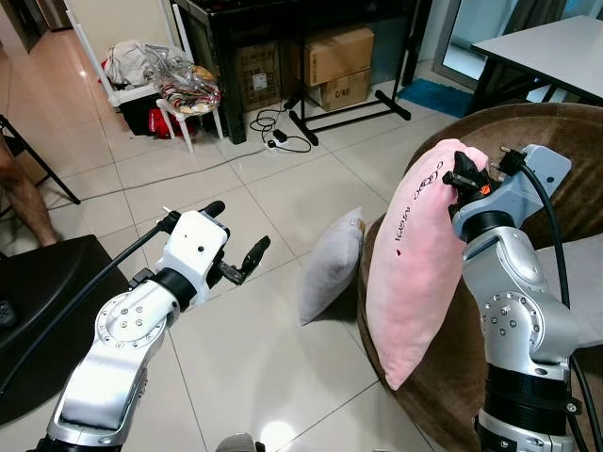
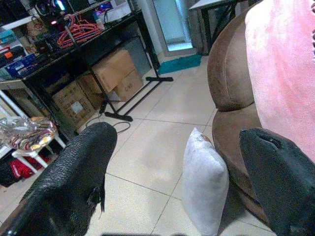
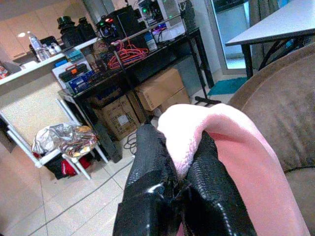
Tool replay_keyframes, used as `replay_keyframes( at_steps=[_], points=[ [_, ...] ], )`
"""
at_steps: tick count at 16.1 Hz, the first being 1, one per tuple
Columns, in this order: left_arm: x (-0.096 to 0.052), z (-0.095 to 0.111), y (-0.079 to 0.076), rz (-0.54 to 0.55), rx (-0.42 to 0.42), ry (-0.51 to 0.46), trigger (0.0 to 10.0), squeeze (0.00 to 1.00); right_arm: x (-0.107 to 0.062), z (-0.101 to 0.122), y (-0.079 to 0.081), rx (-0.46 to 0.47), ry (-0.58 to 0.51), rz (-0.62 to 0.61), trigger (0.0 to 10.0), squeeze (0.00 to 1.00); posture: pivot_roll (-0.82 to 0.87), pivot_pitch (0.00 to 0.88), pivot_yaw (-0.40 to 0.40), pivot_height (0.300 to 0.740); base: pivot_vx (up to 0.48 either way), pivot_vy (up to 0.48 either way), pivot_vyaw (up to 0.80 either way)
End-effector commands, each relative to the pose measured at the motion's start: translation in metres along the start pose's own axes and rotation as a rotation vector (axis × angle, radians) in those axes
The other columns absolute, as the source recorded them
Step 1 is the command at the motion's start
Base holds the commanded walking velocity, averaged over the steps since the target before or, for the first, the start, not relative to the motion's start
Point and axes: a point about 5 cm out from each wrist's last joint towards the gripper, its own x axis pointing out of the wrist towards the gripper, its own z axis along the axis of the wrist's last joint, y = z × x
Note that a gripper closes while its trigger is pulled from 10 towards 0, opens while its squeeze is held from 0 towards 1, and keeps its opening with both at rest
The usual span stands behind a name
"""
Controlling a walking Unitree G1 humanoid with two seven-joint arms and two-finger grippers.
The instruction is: Move the pillow to the sofa from floor
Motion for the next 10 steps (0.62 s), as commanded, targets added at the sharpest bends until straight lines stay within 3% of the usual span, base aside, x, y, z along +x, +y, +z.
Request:
replay_keyframes(
  at_steps=[1,10],
  points=[
    [-0.0015,0.0025,-0.0002,0.001,0.002,-0.003,10.0,0.0,-0.0012,0.0099,0.0053,0.0,-0.042,0.021,10.0,0.0,-0.05,0.0,0.043,0.74,0.0,0.0,0.0],
    [-0.0016,0.0025,0.0028,0.011,0.01,-0.005,10.0,0.0,0.0002,0.0069,0.0077,0.01,-0.038,0.024,10.0,0.0,-0.03,0.0,0.036,0.74,0.0,0.0,0.0]
  ],
)
